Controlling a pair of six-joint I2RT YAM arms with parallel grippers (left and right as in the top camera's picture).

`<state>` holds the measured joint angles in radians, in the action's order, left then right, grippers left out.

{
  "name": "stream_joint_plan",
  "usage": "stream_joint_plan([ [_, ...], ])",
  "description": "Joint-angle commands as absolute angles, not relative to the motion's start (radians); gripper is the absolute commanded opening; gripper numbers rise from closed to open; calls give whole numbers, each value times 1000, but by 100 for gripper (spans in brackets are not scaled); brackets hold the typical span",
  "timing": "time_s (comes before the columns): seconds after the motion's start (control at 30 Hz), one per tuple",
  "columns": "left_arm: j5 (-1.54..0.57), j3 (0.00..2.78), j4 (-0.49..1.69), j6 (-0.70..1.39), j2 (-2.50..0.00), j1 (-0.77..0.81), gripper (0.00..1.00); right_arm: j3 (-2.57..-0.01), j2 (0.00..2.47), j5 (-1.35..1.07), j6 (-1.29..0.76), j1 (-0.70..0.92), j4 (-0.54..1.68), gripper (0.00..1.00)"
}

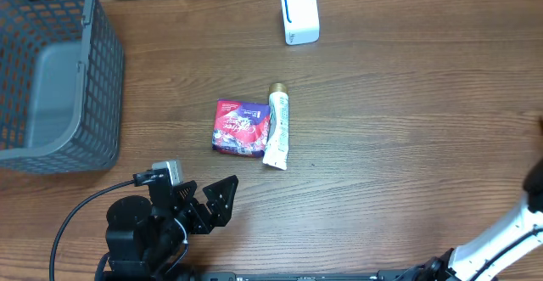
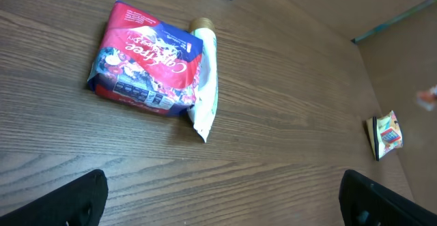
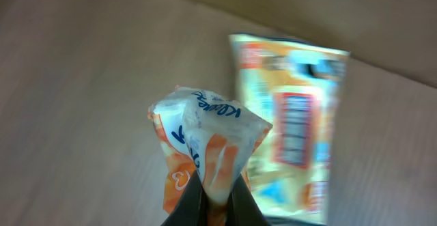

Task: Scan the item barcode
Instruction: 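Carry the tissue pack off to the right side of the table, then reach the right gripper to the white tube and grasp it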

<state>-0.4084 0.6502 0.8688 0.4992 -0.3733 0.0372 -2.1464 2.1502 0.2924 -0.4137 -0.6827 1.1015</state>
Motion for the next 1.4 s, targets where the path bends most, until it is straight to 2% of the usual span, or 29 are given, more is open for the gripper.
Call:
stream_joint_plan([
  [0.0, -415, 656, 868, 509, -369, 33, 100, -2093, 2157, 253, -445, -740, 1049, 4],
  [0.23, -415, 656, 868, 509, -369, 33, 100, -1968, 2157, 237, -438, -775, 864, 4],
  [0.37, -415, 656, 868, 509, -369, 33, 100, -1943, 2157, 237, -438, -768, 833, 6],
  [0.43, -415, 656, 868, 509, -369, 33, 100, -1943, 2157, 237, -438, -768, 835, 25],
  [0.47, -415, 656, 868, 509, -369, 33, 100, -1943, 2157, 237, -438, -768, 840, 60],
  [0.5, -415, 656, 868, 509, -369, 33, 100, -1943, 2157, 237, -438, -768, 847, 85],
  [0.53, -415, 656, 868, 509, -369, 33, 100, -1943, 2157, 237, -438, -768, 862, 96],
  [0.57, -415, 656, 868, 509, -369, 33, 100, -1943, 2157, 236, -438, -768, 876, 100],
  [0.67, -415, 656, 868, 509, -369, 33, 100, -1946, 2155, 213, -438, -767, 902, 100],
  [0.73, -415, 656, 868, 509, -369, 33, 100, -1951, 2143, 116, -430, -758, 908, 100],
  [0.83, -415, 656, 868, 509, -369, 33, 100, -1966, 2127, -92, -348, -739, 898, 100],
  [0.97, -415, 656, 868, 509, -369, 33, 100, -1982, 2122, -543, -259, -676, 896, 100],
  [1.03, -415, 656, 868, 509, -369, 33, 100, -1982, 2122, -696, -257, -619, 931, 100],
  [1.13, -415, 656, 868, 509, -369, 33, 100, -1982, 2122, -758, -257, -513, 1017, 100],
  [1.27, -415, 656, 868, 509, -369, 33, 100, -1982, 2122, -757, -141, -316, 1165, 100],
  [1.37, -415, 656, 868, 509, -369, 33, 100, -1967, 2122, -662, -77, -93, 1274, 100],
])
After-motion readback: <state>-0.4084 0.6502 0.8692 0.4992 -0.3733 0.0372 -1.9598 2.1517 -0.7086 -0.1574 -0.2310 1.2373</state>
